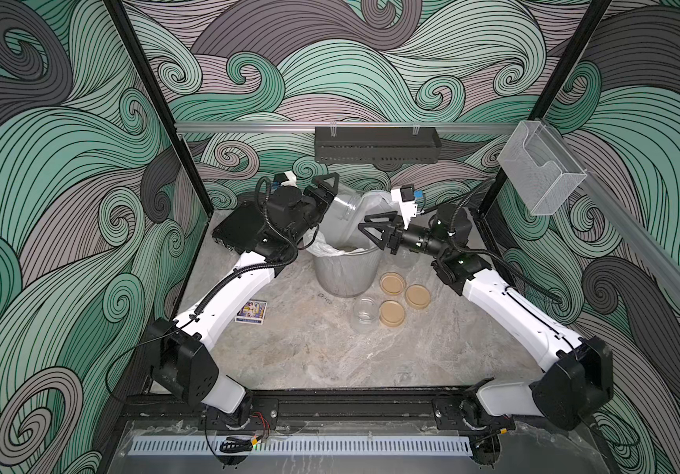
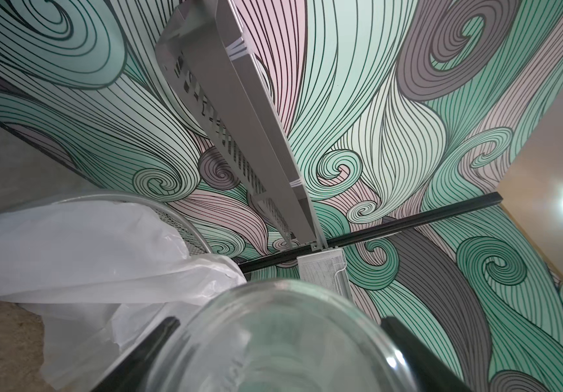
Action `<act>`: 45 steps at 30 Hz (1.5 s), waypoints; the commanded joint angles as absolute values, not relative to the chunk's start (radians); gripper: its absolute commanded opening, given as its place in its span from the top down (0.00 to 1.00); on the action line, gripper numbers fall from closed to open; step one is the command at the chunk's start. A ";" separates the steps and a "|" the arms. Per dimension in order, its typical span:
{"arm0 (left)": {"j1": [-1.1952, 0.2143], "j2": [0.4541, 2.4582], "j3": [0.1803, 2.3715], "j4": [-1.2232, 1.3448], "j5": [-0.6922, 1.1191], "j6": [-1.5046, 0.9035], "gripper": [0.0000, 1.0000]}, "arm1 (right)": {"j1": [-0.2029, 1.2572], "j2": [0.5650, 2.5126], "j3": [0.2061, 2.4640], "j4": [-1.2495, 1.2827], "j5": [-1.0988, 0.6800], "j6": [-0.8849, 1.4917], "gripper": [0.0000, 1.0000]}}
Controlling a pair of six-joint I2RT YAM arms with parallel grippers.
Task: Empty moldy rice from jars
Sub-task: Place the jar at the center of the board.
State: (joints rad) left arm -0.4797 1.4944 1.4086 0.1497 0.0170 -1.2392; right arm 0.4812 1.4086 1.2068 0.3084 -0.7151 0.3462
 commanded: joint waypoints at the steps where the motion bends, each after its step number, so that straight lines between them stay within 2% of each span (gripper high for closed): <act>1: -0.477 1.479 1.441 0.252 0.066 -1.317 0.45 | 0.499 1.431 1.254 0.381 -0.711 0.326 0.51; 10: -0.480 1.506 1.470 0.246 0.139 -1.362 0.45 | 0.523 1.490 1.295 0.423 -0.683 0.322 0.51; 18: -0.497 1.523 1.483 0.256 0.167 -1.387 0.45 | 0.538 1.537 1.320 0.446 -0.649 0.325 0.56; 21: -0.505 1.526 1.486 0.256 0.170 -1.388 0.45 | 0.538 1.547 1.325 0.446 -0.633 0.329 0.66; 28: -0.514 1.529 1.488 0.258 0.177 -1.388 0.45 | 0.539 1.557 1.326 0.443 -0.616 0.347 0.99; 30: -0.514 1.529 1.489 0.256 0.179 -1.388 0.43 | 0.538 1.556 1.328 0.437 -0.617 0.347 1.00; 33: -0.514 1.529 1.486 0.256 0.181 -1.384 0.36 | 0.540 1.555 1.328 0.431 -0.618 0.347 1.00; 40: -0.513 1.512 1.487 0.219 0.124 -1.320 0.11 | 0.539 1.544 1.324 0.424 -0.616 0.354 1.00; 41: -0.512 1.504 1.476 0.222 0.103 -1.305 0.02 | 0.539 1.541 1.323 0.423 -0.616 0.355 1.00; 45: -0.496 1.475 1.466 0.193 0.065 -1.238 0.01 | 0.538 1.522 1.320 0.412 -0.617 0.352 1.00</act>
